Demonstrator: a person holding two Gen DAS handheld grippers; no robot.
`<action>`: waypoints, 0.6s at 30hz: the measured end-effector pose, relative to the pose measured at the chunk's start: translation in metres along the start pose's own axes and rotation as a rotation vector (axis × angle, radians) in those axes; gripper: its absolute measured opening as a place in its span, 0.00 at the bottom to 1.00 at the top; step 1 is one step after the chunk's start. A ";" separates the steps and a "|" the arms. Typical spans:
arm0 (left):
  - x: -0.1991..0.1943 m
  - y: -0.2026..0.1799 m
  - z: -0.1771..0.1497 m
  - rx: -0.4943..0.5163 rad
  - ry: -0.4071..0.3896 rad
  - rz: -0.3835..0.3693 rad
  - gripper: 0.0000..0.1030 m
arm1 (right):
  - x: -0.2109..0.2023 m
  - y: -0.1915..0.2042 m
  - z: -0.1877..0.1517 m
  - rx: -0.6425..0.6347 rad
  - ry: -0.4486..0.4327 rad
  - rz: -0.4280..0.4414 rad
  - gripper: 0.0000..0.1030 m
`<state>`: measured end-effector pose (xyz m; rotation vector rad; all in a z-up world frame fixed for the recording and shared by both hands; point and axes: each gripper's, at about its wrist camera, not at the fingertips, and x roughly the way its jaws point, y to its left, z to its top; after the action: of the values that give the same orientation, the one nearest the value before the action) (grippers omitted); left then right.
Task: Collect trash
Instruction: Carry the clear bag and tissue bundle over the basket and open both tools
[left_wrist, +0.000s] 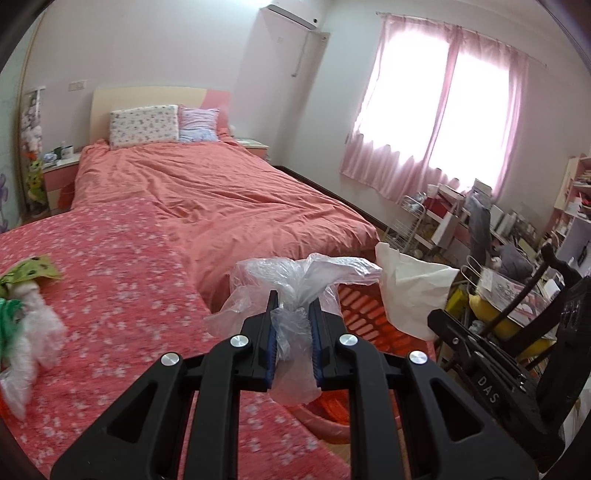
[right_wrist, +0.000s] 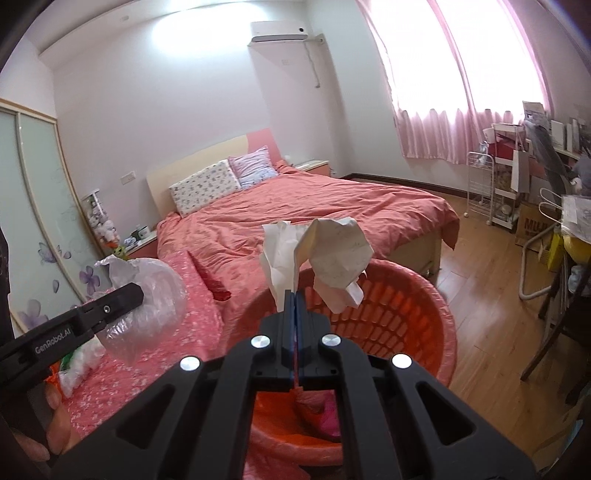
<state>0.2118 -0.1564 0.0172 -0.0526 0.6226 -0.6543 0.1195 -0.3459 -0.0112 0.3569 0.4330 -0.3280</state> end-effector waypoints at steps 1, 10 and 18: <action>0.003 -0.003 -0.001 0.003 0.004 -0.005 0.15 | 0.002 -0.004 0.000 0.005 0.001 -0.004 0.02; 0.033 -0.027 -0.003 0.029 0.058 -0.043 0.15 | 0.013 -0.025 -0.002 0.034 0.011 -0.017 0.02; 0.053 -0.028 -0.006 0.024 0.114 -0.033 0.29 | 0.023 -0.034 0.001 0.044 0.029 -0.008 0.03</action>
<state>0.2253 -0.2090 -0.0092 -0.0032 0.7250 -0.7002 0.1268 -0.3823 -0.0298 0.4034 0.4567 -0.3412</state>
